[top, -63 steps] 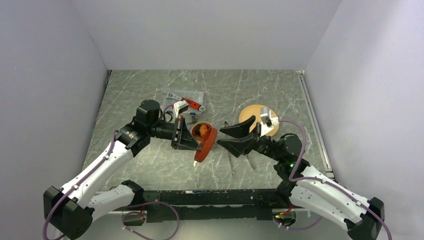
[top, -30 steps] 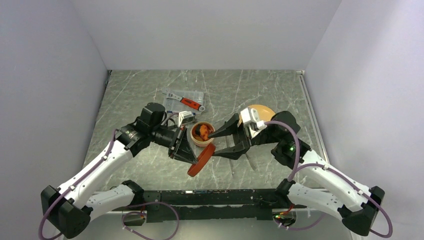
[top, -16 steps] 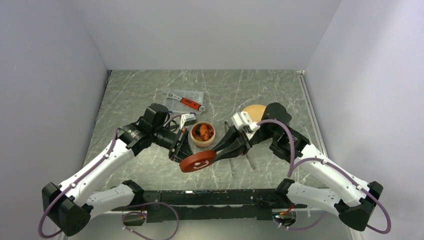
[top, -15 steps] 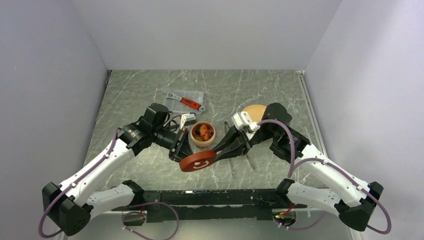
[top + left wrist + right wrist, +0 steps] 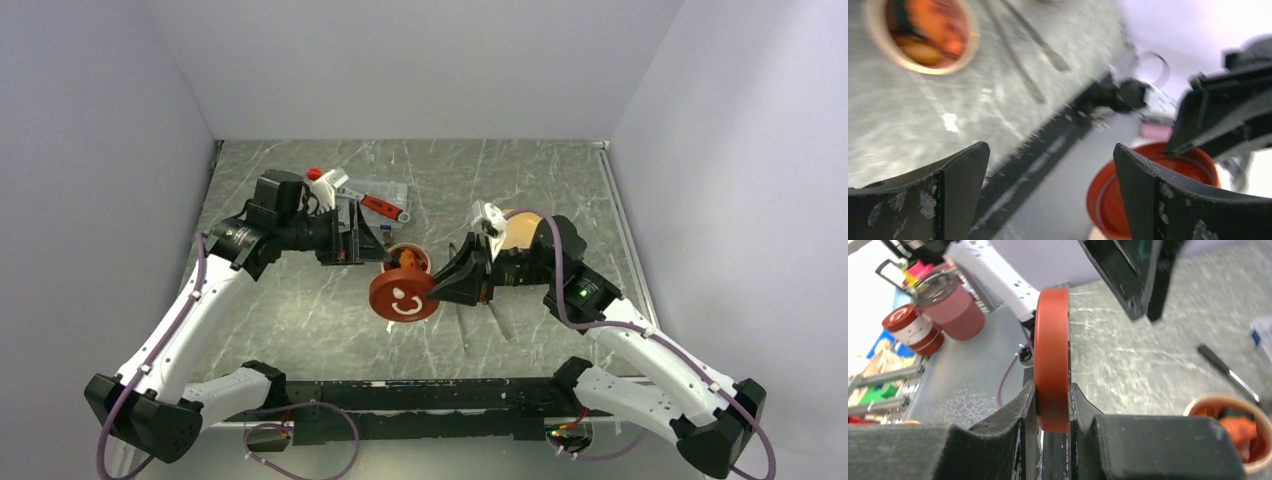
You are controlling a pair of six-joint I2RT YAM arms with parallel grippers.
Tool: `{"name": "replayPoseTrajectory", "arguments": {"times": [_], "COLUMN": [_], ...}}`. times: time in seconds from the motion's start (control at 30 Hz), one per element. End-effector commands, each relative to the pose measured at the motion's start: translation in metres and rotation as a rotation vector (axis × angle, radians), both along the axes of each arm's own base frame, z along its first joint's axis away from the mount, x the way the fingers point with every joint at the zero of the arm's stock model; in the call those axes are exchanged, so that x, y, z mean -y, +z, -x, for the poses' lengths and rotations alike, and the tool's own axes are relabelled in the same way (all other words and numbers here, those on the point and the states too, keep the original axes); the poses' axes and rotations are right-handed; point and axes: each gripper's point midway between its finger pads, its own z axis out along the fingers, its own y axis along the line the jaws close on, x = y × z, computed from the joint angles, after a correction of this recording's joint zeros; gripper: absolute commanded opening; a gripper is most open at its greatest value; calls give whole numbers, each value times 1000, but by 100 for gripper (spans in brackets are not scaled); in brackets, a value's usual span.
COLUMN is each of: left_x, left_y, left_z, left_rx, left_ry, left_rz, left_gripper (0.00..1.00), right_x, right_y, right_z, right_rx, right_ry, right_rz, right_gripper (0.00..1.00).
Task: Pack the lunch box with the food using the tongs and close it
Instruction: Pick up the box lid from the center of the board, then close the box lid on the packing box.
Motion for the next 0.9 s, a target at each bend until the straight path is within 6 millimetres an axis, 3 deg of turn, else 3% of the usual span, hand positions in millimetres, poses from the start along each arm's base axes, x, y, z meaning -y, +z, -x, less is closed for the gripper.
{"name": "replayPoseTrajectory", "arguments": {"times": [0.0, 0.07, 0.13, 0.3, 0.5, 0.63, 0.87], "left_x": [-64, -86, -93, -78, -82, -65, -57], "left_y": [-31, -35, -34, -56, -84, -94, -120], "left_z": [-64, -79, -88, -90, -104, -105, -112], "left_rx": [187, 244, 292, 263, 127, 92, 39], "left_ry": [351, 475, 526, 417, 398, 296, 223], "left_rz": [-314, -379, -383, -370, -302, -234, -243], "left_gripper": [99, 100, 100, 100, 99, 97, 88], "right_x": [8, 10, 10, 1, -14, -20, -26], "right_y": [-3, -12, -24, -56, -98, -119, -146], "right_z": [-39, -57, -76, -118, -155, -171, -198], "right_rx": [-195, -288, -386, -680, -970, -1062, -1140], "right_ry": [-172, -231, -296, -385, -480, -531, -605], "right_rz": [-52, -56, -43, -10, 28, 61, 98], "right_gripper": [0, 0, 0, 0, 0, 0, 0]}}
